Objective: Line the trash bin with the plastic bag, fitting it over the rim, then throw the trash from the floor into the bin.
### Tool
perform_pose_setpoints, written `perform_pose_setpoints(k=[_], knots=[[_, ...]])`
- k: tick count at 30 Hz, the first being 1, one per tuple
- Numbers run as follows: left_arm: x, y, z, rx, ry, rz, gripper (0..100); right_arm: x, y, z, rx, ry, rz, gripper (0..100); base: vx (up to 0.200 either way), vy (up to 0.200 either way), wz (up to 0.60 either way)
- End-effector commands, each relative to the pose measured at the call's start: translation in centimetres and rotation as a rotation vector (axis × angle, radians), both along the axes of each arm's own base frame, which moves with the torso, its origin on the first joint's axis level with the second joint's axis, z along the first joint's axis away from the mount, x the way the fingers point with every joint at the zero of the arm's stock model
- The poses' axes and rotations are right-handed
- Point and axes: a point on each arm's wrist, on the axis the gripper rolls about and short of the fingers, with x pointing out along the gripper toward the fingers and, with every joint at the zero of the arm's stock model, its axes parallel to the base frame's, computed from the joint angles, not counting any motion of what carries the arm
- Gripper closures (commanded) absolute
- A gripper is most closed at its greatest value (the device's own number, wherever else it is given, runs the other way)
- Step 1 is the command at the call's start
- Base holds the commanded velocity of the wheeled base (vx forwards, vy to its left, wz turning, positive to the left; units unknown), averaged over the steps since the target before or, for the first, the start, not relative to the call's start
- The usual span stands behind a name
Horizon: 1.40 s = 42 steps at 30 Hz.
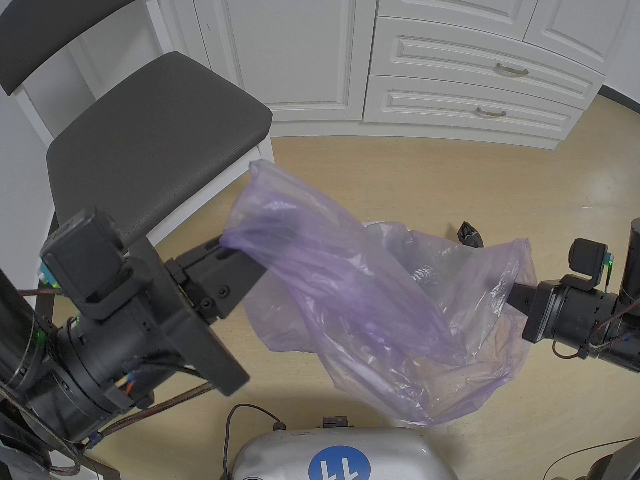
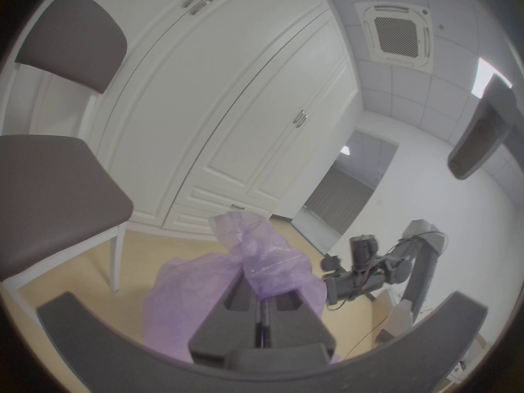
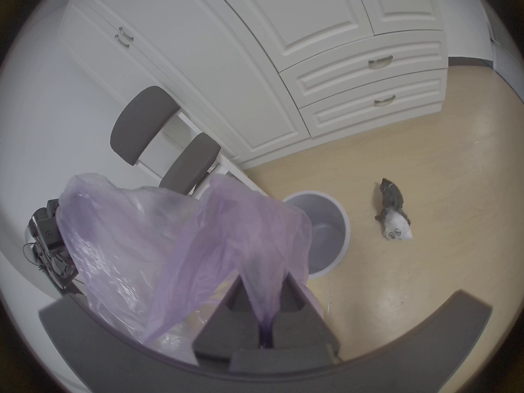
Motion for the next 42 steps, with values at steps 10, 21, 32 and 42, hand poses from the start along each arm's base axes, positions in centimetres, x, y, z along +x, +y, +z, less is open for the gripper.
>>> perform_pose_setpoints(k=[10,21,32,42], knots=[[1.8,-1.9,-0.2,0.068,0.087,0.144,100,-1.3,-0.5,1.5,-0.085,-0.053,-0.072,100,0.000,0.000,0.00],[3.4,-4.0,-2.1,0.153,0.160,0.217,100,-1.1,-0.2,1.3,-0.159,-0.076,-0.149,100,0.000,0.000,0.00],[4.3,-3.7,-2.5,0.200,0.182,0.292,100,-1.6,0.2,1.1,-0.236,-0.109,-0.186,100,0.000,0.000,0.00],[4.4,-4.0,-2.8,0.301,0.242,0.307,100,-1.6,-0.1,0.5,-0.287,-0.107,-0.218,100,0.000,0.000,0.00]])
